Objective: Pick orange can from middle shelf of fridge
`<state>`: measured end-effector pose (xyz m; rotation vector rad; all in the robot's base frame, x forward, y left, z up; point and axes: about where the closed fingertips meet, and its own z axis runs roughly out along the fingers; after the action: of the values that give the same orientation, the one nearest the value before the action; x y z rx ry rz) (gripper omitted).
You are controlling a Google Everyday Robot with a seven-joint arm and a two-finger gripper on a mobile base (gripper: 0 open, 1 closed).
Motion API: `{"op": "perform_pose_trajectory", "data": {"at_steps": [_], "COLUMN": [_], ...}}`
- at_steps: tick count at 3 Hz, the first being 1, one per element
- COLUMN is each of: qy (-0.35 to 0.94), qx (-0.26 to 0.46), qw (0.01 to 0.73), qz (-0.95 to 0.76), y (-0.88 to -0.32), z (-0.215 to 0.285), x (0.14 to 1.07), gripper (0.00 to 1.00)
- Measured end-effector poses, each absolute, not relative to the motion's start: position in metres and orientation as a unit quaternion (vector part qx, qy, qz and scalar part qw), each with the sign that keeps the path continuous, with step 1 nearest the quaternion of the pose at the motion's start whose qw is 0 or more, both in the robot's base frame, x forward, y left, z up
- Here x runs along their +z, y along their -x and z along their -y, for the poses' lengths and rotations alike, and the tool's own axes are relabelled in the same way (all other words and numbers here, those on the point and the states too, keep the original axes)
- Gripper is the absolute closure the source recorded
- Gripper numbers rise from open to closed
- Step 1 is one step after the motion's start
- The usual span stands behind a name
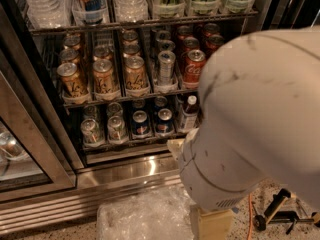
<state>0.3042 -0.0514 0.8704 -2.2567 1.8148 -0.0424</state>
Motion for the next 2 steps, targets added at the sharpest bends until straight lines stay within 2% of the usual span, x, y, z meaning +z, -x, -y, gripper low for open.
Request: {"op": "perform_pose_trajectory", "data": {"at_steps": [2], "qy": [0.712], "qx": [0.213], "qw": [0.172], "qz": [-0.647], "y": [-0.288], "z": [0.038], "x": [0.838], "gripper": [0.00]}}
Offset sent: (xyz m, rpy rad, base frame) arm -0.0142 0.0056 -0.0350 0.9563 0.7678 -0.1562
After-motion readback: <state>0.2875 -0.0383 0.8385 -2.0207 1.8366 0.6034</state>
